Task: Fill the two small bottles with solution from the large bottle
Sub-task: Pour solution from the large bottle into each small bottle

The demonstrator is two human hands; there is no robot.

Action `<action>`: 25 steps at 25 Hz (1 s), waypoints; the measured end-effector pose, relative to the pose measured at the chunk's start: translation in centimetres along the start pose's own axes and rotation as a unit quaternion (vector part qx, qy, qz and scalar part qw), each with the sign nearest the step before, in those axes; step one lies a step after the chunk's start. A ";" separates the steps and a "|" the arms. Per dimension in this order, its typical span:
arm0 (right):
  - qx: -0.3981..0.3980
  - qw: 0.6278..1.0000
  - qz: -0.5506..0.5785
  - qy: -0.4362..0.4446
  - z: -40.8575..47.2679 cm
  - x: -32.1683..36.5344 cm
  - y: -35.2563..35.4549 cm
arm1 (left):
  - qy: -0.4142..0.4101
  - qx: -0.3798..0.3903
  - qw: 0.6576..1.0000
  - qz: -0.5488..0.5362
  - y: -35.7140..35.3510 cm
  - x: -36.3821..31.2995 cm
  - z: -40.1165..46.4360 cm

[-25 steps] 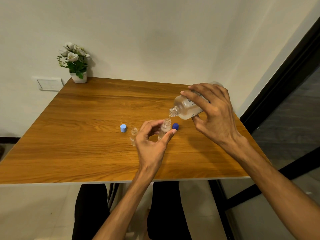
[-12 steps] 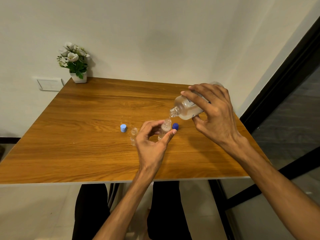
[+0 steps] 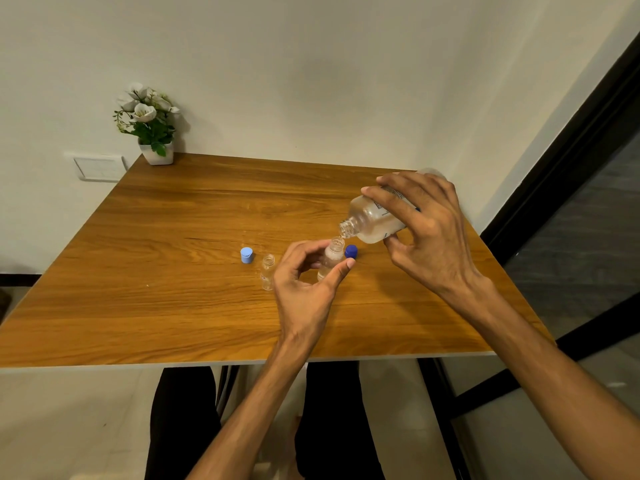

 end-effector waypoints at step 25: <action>-0.024 0.841 0.325 -0.431 -9.9 -6.7 -9.4 | 0.174 0.094 0.976 0.086 -6.2 11.4 -0.5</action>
Point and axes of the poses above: each hand's wrist, its own z-axis towards the middle knuckle, its own y-axis out of the back of the hand, x = y × z, the point moved 7 cm from there along z, towards the middle knuckle, and after that the axes turned 8 degrees about -y, right-handed, at the moved point
